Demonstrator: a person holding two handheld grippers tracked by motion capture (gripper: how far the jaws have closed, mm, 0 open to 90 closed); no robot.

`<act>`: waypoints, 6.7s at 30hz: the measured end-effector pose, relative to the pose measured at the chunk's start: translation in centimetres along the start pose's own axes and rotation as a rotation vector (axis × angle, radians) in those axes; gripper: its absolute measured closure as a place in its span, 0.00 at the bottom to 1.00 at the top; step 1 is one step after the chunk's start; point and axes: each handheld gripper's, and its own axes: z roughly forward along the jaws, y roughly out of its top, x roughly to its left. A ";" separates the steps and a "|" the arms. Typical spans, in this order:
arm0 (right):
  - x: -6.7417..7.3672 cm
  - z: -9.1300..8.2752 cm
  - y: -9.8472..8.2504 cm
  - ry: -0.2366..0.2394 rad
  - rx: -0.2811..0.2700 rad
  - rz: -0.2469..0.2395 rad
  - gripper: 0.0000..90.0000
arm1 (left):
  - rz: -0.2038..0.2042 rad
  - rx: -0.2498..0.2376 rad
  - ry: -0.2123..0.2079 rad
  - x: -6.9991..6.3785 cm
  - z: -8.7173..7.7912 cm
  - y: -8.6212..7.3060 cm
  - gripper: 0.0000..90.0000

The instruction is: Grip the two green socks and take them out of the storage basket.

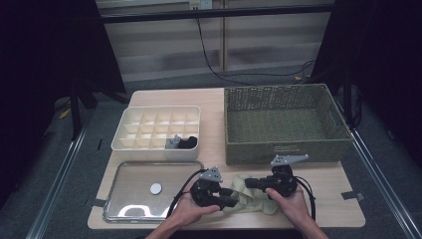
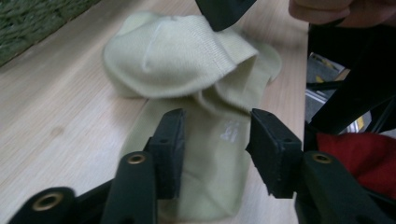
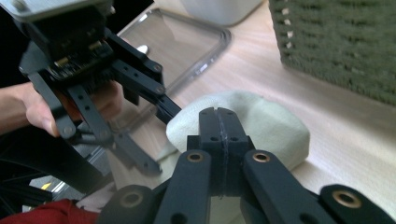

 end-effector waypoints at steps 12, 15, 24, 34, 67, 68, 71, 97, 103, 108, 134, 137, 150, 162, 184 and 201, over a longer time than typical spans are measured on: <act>1.0 0.0 0.8 0.034 -0.039 -0.009 1.00 | 0.000 -0.010 0.028 0.0 0.4 0.1 0.83; 0.9 -0.3 0.8 0.034 -0.049 -0.009 1.00 | 0.006 -0.013 0.041 0.0 0.2 0.1 0.97; 0.0 -3.2 -0.3 -0.011 -0.090 0.019 1.00 | 0.020 -0.012 0.037 -0.2 -1.3 -0.2 0.99; -1.7 -5.3 -2.8 -0.079 -0.070 0.050 1.00 | 0.024 0.032 0.076 -0.1 -1.3 -1.0 0.99; 2.1 -0.4 -1.6 -0.007 0.052 -0.054 0.91 | 0.003 0.032 0.080 0.7 -4.2 -2.7 0.93; 2.2 0.0 -1.4 -0.005 0.062 -0.063 0.90 | 0.004 0.031 0.078 0.6 -4.1 -2.7 0.93; 2.5 1.7 -1.0 0.007 0.099 -0.089 0.88 | -0.007 0.022 0.072 0.6 -4.0 -2.9 0.91; 2.7 6.7 -0.8 -0.045 0.225 -0.146 0.82 | 0.013 0.055 0.039 0.1 -2.6 -2.9 0.90; 2.6 6.8 -0.9 -0.064 0.216 -0.153 0.93 | 0.016 0.059 0.038 0.1 -2.4 -2.8 0.90; 2.3 6.7 -0.7 -0.047 0.217 -0.136 0.95 | 0.013 0.044 0.039 0.1 -1.9 -2.3 0.90; 2.5 2.9 1.6 0.045 0.033 -0.073 0.96 | 0.027 0.066 0.039 -0.2 -1.2 -2.3 0.88; 2.7 1.8 2.3 0.061 -0.027 -0.064 0.96 | 0.028 0.065 0.040 -0.2 -1.2 -2.3 0.88; 3.8 -0.3 3.7 0.086 -0.114 -0.074 0.96 | 0.023 0.048 0.036 -0.1 -1.4 -2.3 0.88; 4.9 0.2 5.0 0.120 -0.140 -0.093 0.96 | -0.010 0.010 0.041 0.5 -2.6 -2.4 0.89; 9.4 4.1 9.1 0.229 -0.160 -0.168 0.96 | -0.085 -0.101 0.135 2.6 -7.8 -3.9 0.88; 5.2 0.5 5.8 0.130 -0.194 -0.090 0.96 | -0.036 -0.078 0.095 1.2 -5.9 -2.7 0.87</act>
